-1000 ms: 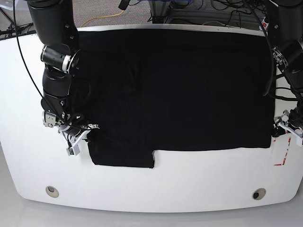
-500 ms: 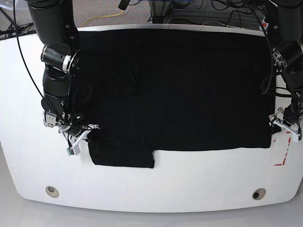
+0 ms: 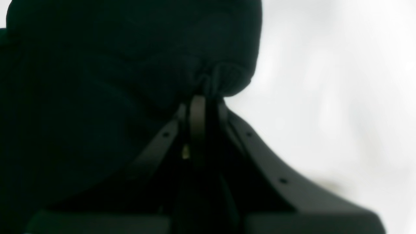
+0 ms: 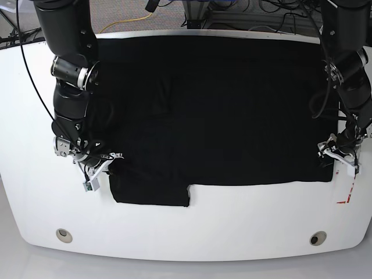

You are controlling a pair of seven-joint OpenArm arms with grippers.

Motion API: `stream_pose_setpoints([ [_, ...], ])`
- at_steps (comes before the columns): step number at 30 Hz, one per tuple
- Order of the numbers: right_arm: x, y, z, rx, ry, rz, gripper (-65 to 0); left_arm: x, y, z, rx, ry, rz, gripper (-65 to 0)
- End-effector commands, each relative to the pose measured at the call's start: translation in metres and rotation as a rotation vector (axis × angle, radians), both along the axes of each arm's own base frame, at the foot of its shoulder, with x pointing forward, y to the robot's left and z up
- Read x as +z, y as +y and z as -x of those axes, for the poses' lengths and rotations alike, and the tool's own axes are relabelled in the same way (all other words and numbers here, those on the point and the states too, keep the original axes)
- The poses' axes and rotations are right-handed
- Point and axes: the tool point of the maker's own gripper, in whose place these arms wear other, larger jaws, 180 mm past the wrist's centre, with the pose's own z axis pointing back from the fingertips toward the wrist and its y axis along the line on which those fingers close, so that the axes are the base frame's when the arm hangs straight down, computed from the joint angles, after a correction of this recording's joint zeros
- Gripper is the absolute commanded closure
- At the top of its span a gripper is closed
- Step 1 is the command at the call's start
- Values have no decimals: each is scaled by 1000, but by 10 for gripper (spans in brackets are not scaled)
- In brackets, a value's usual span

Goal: Fold the T-shirt properly
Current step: 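Move both grippers down the shirt sides and grasp the hem corners, then lift the hem with both grippers and fold it toward the collar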

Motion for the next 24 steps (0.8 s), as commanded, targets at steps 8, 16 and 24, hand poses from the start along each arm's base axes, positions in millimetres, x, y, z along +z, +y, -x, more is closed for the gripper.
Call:
stream_pose_setpoints([
  [8, 22, -3, -16, -3, -61, -5, -22, 5, -19, -14, -86, 8, -49, -275],
  [16, 24, -2, -18, 1, -65, 1, 0, 8, 2, -16, 20, -2, -98, 0],
  [24, 58, -11, -36, 5, -151, 54, 0, 23, 3, -25, -2, -37, -144, 0],
])
